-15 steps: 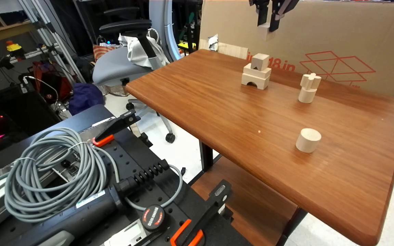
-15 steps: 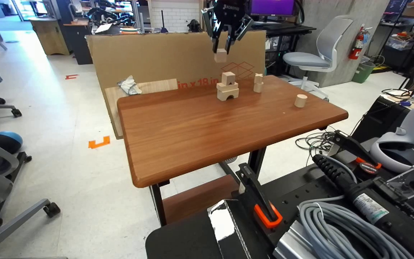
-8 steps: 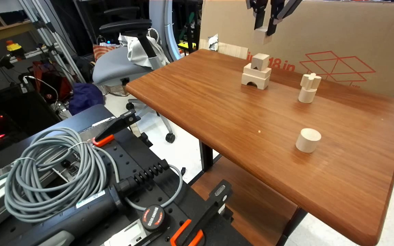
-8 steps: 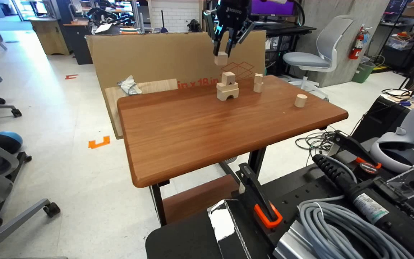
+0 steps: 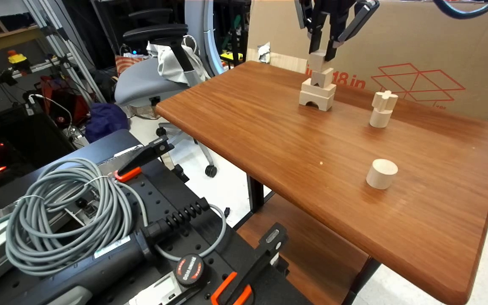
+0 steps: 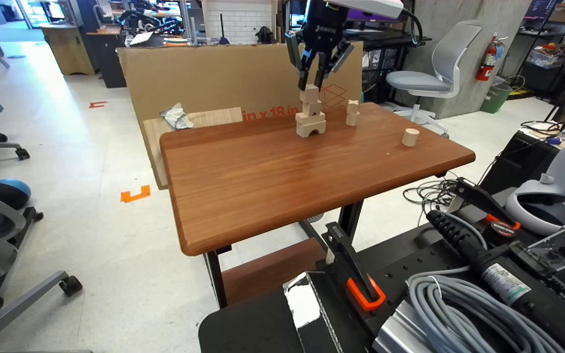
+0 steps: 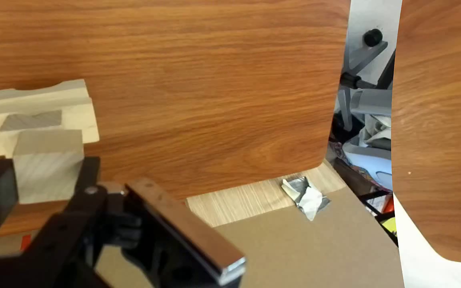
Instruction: Move the square object to the left
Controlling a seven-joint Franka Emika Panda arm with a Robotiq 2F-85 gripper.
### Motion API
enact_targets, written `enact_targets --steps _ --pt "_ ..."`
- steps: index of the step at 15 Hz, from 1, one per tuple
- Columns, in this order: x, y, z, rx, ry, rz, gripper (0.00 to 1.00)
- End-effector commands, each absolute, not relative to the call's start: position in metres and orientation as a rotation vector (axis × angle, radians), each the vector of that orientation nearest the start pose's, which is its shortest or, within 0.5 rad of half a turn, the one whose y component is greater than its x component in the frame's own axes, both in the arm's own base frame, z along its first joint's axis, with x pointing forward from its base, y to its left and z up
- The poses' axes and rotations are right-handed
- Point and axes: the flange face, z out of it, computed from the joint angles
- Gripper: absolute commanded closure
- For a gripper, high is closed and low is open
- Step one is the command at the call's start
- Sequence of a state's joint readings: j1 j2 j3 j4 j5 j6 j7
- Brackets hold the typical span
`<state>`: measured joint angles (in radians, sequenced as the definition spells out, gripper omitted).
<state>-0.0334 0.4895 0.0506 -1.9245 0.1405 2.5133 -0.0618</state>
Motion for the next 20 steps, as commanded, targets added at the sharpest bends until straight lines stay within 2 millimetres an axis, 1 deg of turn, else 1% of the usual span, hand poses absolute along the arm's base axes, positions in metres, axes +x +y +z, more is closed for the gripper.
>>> enact_targets --steps 1,9,10,11,13,14,16,17,20 --pt "0.632 0.005 0.248 -3.049 0.038 -0.167 0.92" --pt "0.633 -0.004 0.248 -3.055 0.063 -0.168 0.92" --pt "0.633 -0.004 0.248 -3.056 0.064 -0.165 0.42" --pt "0.633 -0.004 0.248 -3.059 0.065 -0.168 0.41" --pt "0.633 -0.004 0.249 -3.06 0.062 -0.174 0.27" --pt "0.633 -0.003 0.25 -3.06 0.06 -0.178 0.19" --pt "0.632 0.0 0.255 -3.055 0.051 -0.194 0.06" --pt "0.631 0.002 0.261 -3.049 0.062 -0.203 0.01" --pt "0.625 0.001 0.286 -3.05 0.117 -0.218 0.0"
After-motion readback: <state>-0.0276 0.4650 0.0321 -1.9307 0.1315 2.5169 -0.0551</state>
